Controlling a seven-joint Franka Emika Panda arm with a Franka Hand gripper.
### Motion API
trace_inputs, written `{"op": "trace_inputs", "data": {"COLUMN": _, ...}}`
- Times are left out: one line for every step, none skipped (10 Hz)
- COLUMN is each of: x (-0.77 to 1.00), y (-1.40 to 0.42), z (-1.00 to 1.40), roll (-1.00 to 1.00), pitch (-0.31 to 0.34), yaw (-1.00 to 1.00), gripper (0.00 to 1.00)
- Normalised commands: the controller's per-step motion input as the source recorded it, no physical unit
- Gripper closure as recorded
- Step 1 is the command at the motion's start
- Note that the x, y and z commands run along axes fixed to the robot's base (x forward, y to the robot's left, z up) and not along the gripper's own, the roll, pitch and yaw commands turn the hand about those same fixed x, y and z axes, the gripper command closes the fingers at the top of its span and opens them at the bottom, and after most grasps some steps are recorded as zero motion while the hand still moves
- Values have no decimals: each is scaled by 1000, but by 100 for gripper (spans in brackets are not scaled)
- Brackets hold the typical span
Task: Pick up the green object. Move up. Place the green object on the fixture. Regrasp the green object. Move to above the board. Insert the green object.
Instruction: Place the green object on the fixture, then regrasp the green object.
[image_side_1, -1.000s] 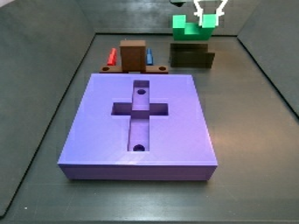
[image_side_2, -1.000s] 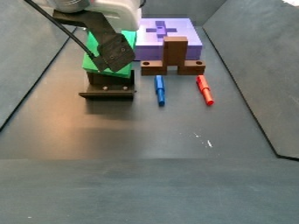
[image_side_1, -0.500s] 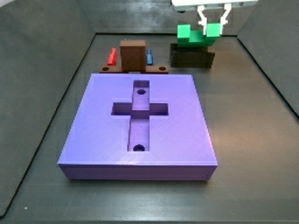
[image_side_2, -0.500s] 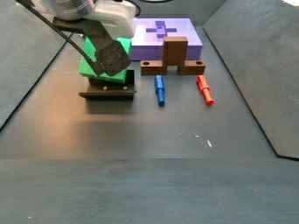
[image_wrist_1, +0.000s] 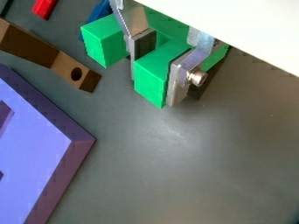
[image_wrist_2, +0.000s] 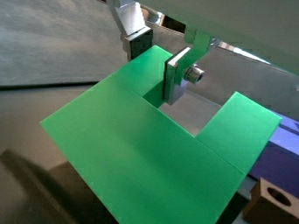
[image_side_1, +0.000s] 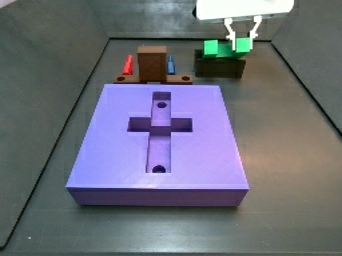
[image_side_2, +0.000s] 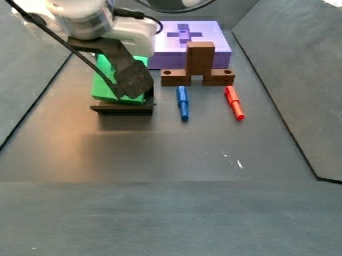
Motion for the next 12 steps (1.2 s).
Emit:
{"op": "trace_inputs", "data": {"x": 0, "y": 120, "z": -134, "roll": -37, "pitch": 0, "yaw": 237, "gripper": 100}}
{"op": "trace_inputs", "data": {"x": 0, "y": 80, "z": -177, "roll": 34, "pitch": 0, "yaw": 249, "gripper": 100}}
{"op": "trace_inputs", "data": {"x": 0, "y": 3, "z": -280, "roll": 94, "pitch": -29, "yaw": 146, "gripper": 100}}
{"op": "trace_inputs", "data": {"x": 0, "y": 0, "z": -277, "roll": 100, "pitch": -23, "yaw": 0, "gripper": 100}}
{"op": "trace_inputs", "data": {"x": 0, "y": 0, "z": -240, "roll": 106, "pitch": 0, "yaw": 0, "gripper": 100}}
{"op": "trace_inputs", "data": {"x": 0, "y": 0, "z": -186, "roll": 80, "pitch": 0, "yaw": -43, "gripper": 100}}
{"op": "trace_inputs", "data": {"x": 0, "y": 0, "z": -171, "roll": 106, "pitch": 0, "yaw": -54, "gripper": 100}}
{"op": "trace_inputs", "data": {"x": 0, "y": 0, "z": -89, "roll": 91, "pitch": 0, "yaw": -43, "gripper": 100}}
{"op": "trace_inputs", "data": {"x": 0, "y": 0, "z": 0, "roll": 0, "pitch": 0, "yaw": 0, "gripper": 100}}
{"op": "trace_inputs", "data": {"x": 0, "y": 0, "z": 0, "roll": 0, "pitch": 0, "yaw": 0, "gripper": 0}}
{"op": "trace_inputs", "data": {"x": 143, "y": -169, "z": 389, "roll": 691, "pitch": 0, "yaw": 91, "gripper": 0}}
{"op": "trace_inputs", "data": {"x": 137, "y": -163, "z": 554, "roll": 934, "pitch": 0, "yaw": 137, "gripper": 0}}
